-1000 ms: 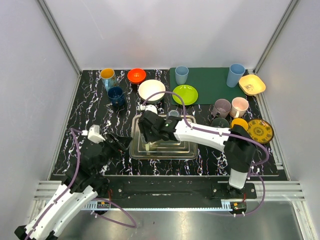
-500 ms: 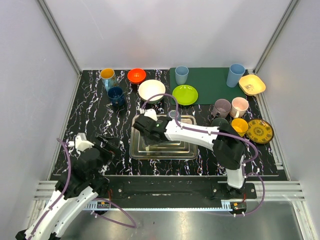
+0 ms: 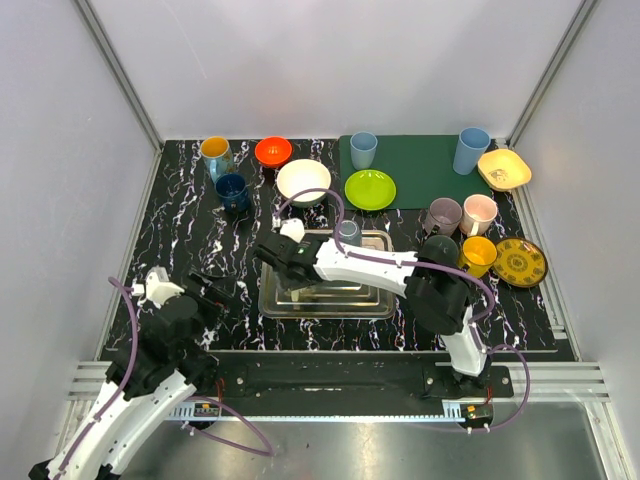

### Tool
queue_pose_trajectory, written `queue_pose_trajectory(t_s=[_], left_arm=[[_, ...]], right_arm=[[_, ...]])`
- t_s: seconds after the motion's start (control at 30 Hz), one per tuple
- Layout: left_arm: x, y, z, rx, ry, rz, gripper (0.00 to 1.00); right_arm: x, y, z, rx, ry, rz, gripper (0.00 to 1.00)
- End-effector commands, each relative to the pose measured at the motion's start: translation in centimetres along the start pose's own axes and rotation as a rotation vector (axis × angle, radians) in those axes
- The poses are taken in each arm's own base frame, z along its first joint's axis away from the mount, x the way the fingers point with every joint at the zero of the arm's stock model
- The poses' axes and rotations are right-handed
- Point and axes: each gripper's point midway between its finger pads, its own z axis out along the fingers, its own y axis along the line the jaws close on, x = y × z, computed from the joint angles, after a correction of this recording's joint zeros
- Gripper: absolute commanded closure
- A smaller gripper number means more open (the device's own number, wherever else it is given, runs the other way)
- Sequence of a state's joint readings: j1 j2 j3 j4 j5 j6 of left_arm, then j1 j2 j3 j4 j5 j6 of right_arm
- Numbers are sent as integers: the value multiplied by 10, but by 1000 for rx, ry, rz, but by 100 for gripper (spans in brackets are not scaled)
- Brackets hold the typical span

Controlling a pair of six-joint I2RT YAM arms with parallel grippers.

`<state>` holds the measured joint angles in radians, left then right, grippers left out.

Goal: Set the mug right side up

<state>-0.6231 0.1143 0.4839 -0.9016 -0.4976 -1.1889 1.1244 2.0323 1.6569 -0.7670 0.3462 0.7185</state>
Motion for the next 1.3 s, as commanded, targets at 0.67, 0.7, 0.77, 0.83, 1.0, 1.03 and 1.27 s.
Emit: queue_pose_trajectory(t_s=[0.67,0.7,0.77,0.83,1.0,1.03,1.27], left_arm=[[-1,-9,1,34,-3,-32,12],[0,-9,1,35,0,-32,12],[1,-9,2,35,3,-30,12],[2,-10,3,41,8,-15,12],[6,-22,2,115,27,46,11],[6,-24,2,129,28,51,9],[14,-69,-8,426,46,-27,5]], right_arm=[[-19,-39,30,82,-7,103,92],[-16,-42,32,89,-1,95,94],[-14,-45,32,95,5,81,100],[-9,-51,33,106,14,69,100],[-20,-35,2,-64,-87,68,100],[-24,-31,-7,-107,-108,73,100],[-59,11,-105,-562,-295,167,100]])
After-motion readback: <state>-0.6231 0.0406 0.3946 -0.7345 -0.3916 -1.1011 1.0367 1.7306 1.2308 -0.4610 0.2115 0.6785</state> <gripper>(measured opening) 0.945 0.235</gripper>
